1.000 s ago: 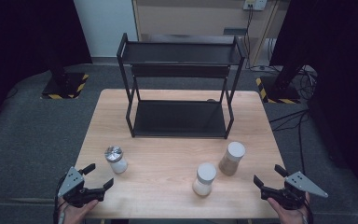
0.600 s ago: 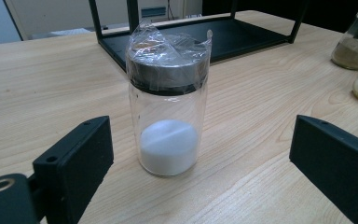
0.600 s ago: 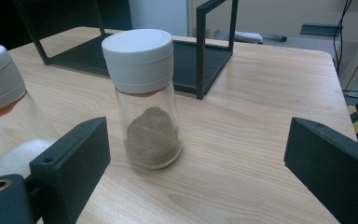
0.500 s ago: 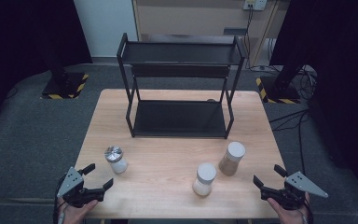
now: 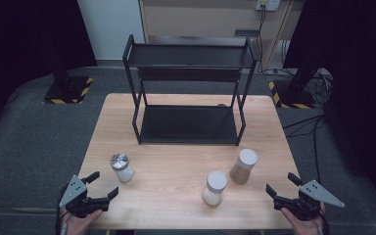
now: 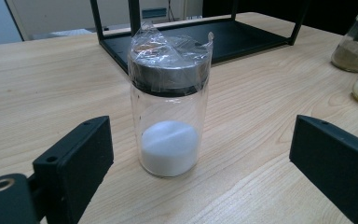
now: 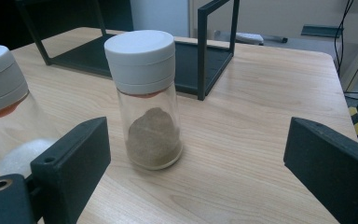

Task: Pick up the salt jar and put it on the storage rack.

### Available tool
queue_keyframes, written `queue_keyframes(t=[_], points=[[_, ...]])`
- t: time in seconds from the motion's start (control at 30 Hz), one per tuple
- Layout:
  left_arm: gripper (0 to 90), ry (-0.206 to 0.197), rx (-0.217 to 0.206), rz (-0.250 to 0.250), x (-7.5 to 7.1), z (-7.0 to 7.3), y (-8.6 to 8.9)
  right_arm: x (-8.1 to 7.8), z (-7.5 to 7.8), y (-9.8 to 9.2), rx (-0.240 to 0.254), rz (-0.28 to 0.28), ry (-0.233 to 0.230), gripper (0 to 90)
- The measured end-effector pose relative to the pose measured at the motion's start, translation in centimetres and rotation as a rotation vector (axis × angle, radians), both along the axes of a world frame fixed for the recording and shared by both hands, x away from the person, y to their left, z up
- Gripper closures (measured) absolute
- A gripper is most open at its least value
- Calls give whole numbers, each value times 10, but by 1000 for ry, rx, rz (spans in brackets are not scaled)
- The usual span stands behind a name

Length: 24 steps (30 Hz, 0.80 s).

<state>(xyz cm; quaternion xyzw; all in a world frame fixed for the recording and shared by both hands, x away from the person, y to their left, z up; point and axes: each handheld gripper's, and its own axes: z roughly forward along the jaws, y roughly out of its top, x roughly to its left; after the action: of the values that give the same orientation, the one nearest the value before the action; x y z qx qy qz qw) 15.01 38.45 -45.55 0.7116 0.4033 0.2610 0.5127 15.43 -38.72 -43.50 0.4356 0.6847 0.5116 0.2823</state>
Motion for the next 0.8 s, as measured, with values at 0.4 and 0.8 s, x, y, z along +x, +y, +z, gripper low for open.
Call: queue_keyframes(t=[0.4, 0.8], points=[[53, -3, -10, 7, -2, 3, -3, -1, 1, 0, -2, 3, -3, 71], [46, -2, -7, 18, -4, 16, -3, -1, 1, 1, -6, -1, -6, 71]])
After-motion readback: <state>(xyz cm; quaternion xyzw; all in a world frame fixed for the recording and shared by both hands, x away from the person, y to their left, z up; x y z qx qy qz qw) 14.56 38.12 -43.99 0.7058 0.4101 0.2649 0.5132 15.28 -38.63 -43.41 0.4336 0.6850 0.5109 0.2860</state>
